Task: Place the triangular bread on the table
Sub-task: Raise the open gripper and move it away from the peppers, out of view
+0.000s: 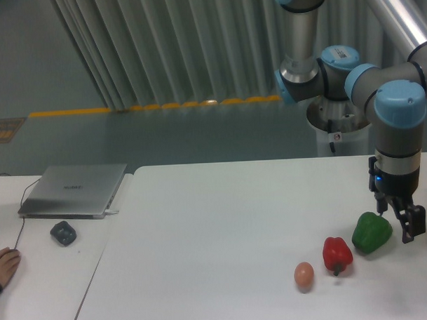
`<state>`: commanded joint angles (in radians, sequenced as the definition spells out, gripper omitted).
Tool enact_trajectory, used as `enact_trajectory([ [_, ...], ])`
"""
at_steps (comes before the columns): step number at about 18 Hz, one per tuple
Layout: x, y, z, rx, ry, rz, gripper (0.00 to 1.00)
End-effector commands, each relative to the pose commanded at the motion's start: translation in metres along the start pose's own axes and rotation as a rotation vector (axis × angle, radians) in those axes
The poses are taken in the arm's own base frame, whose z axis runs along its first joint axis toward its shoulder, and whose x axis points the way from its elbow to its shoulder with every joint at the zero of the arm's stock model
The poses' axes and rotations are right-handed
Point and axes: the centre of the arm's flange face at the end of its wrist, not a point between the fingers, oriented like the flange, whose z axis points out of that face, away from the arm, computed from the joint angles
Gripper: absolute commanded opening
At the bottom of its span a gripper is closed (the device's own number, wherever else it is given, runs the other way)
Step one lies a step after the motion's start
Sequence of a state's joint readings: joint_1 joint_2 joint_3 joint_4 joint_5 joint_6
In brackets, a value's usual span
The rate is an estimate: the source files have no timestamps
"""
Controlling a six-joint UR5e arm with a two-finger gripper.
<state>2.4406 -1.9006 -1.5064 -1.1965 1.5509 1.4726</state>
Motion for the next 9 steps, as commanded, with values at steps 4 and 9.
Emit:
enact_trajectory([
  [4,0.0,0.002,-0.001,0.0,0.0,0.005,1.0],
  [9,-0.002,0.012,0.001,-0.042,-0.005,-0.005,1.0],
])
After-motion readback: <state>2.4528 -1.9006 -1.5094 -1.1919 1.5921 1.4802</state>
